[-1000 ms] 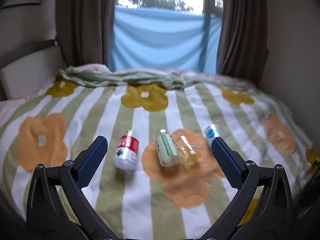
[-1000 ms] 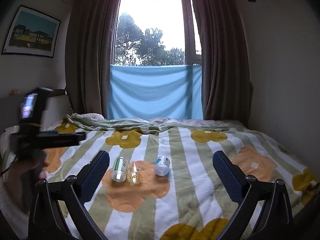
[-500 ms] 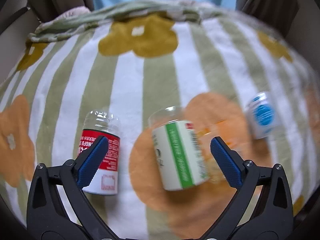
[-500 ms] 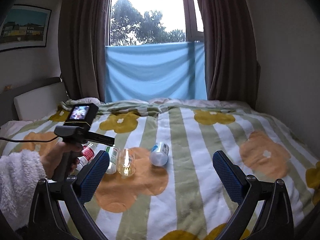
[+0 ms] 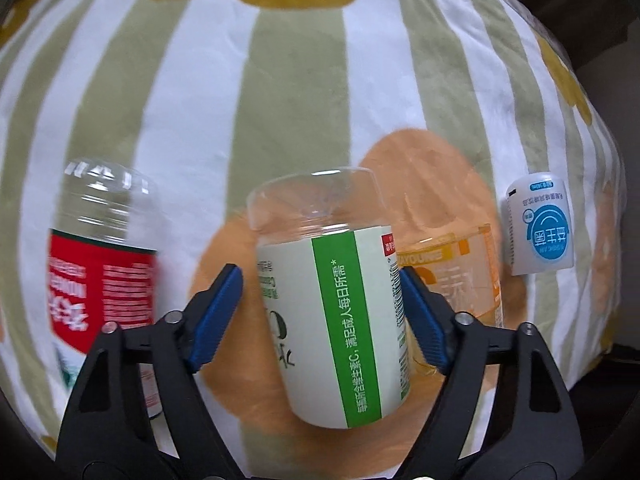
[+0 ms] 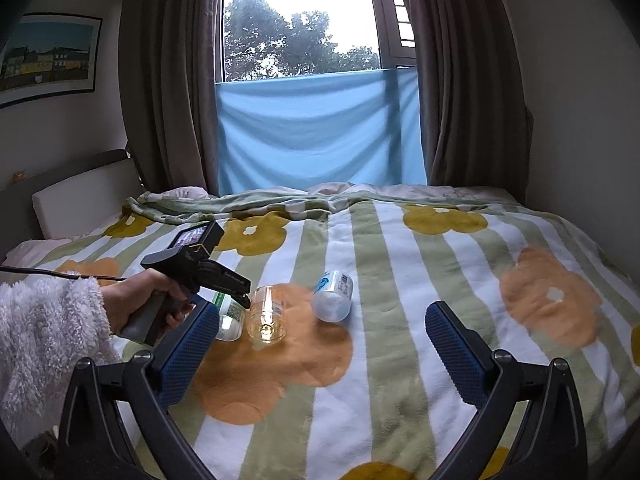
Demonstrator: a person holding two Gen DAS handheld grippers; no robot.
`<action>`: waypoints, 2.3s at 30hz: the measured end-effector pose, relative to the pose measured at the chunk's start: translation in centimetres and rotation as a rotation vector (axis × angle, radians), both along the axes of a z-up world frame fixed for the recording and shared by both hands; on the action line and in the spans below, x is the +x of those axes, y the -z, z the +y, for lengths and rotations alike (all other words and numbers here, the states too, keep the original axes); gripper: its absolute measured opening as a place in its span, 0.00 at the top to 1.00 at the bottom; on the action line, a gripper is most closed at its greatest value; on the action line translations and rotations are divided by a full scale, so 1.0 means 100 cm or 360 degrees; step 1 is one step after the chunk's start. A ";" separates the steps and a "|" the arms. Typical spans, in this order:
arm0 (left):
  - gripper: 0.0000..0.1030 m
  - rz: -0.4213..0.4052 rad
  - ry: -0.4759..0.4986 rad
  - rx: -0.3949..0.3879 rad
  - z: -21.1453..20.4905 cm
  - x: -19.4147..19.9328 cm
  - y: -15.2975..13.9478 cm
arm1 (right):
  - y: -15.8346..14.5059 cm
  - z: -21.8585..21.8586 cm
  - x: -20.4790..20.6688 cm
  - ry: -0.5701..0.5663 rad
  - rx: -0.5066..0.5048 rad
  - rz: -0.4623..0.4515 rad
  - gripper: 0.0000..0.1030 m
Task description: Flip cup upside down
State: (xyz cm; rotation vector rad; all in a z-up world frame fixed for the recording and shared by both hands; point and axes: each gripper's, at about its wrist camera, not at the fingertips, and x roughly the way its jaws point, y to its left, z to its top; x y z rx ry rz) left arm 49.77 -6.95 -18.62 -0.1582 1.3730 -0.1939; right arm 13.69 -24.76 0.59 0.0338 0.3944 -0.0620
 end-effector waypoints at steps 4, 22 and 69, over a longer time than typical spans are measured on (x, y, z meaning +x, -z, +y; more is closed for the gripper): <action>0.40 0.0014 0.0025 -0.0052 -0.004 0.001 0.002 | 0.005 0.001 0.002 0.0001 -0.0004 0.0023 0.00; 0.40 -0.0162 0.0258 -0.0146 0.005 -0.110 -0.058 | 0.016 0.010 -0.005 -0.0058 0.0065 0.0123 0.00; 0.00 -0.0851 0.0162 0.0298 0.020 -0.320 -0.124 | 0.020 -0.002 0.056 -0.0580 0.0579 0.0970 0.00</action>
